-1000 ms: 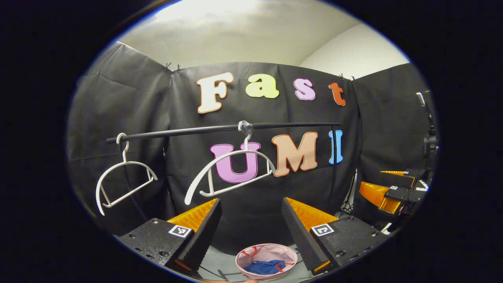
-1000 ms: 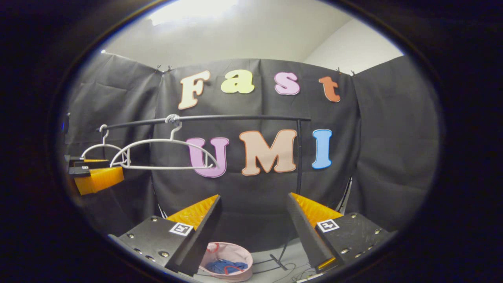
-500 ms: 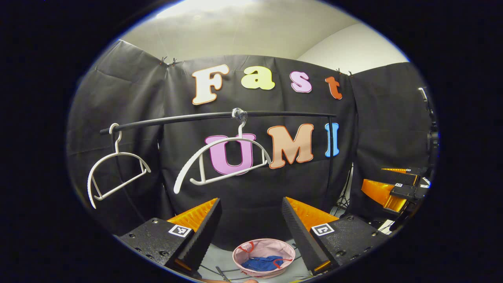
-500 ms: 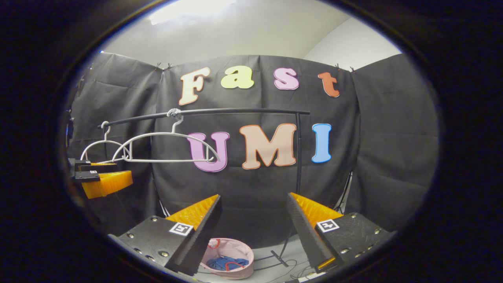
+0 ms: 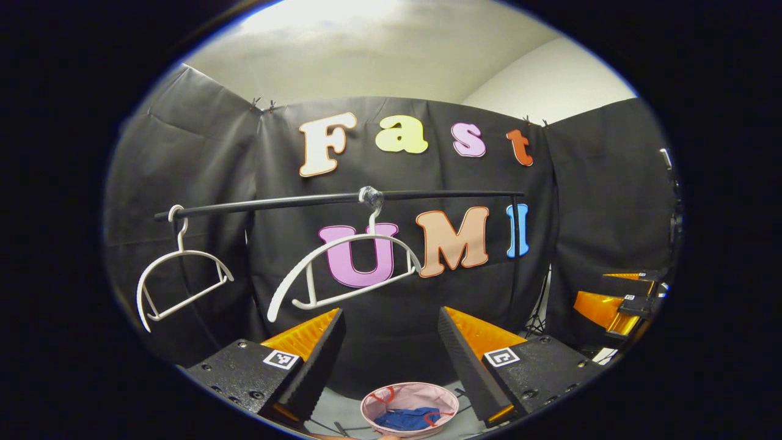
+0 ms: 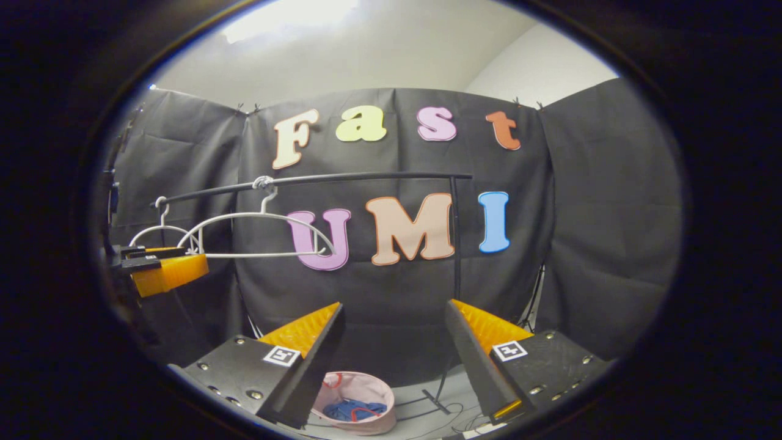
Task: Grasp the clothes on the hanger with both hands and then place them into the laundry hamper below.
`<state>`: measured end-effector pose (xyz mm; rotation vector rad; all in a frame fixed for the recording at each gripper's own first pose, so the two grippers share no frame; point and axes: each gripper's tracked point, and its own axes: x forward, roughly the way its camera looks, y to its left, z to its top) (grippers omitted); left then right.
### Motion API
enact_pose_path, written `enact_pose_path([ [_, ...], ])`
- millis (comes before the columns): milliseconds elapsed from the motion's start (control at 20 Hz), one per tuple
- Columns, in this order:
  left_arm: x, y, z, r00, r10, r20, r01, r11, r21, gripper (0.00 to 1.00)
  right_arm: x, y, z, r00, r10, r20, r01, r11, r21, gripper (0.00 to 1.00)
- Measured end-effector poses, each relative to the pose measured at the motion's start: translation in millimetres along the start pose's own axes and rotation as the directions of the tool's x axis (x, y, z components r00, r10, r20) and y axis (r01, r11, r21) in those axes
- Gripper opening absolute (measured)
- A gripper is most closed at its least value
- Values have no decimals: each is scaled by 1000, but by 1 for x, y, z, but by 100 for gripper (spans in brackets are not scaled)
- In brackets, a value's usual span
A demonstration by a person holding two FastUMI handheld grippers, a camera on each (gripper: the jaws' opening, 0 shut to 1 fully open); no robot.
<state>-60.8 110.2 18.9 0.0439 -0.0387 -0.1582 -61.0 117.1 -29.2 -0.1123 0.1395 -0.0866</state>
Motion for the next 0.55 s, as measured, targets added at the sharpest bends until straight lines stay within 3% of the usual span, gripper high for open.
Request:
enact_pose_path([
  [250,-1,-18,-2,1000,-12,-10,12,1000,9,95,-13,-13,-4,1000,11,-8,-11,1000,16,100],
  [350,-3,-25,2,1000,-14,-3,14,1000,10,94,-18,-17,-6,1000,15,-11,-15,1000,14,99],
  [400,-5,-29,5,1000,-14,2,14,1000,8,94,-21,-19,-6,1000,16,-12,-16,1000,13,93],
  [450,-6,-33,6,1000,-14,5,14,1000,6,94,-24,-21,-5,1000,20,-14,-20,1000,14,100],
  [500,-7,-35,7,1000,-11,6,11,1000,3,95,-27,-23,-5,1000,24,-15,-24,1000,17,93],
  [550,-9,-38,8,1000,-7,8,7,1000,3,95,-29,-24,-4,999,29,-14,-29,999,19,93],
])
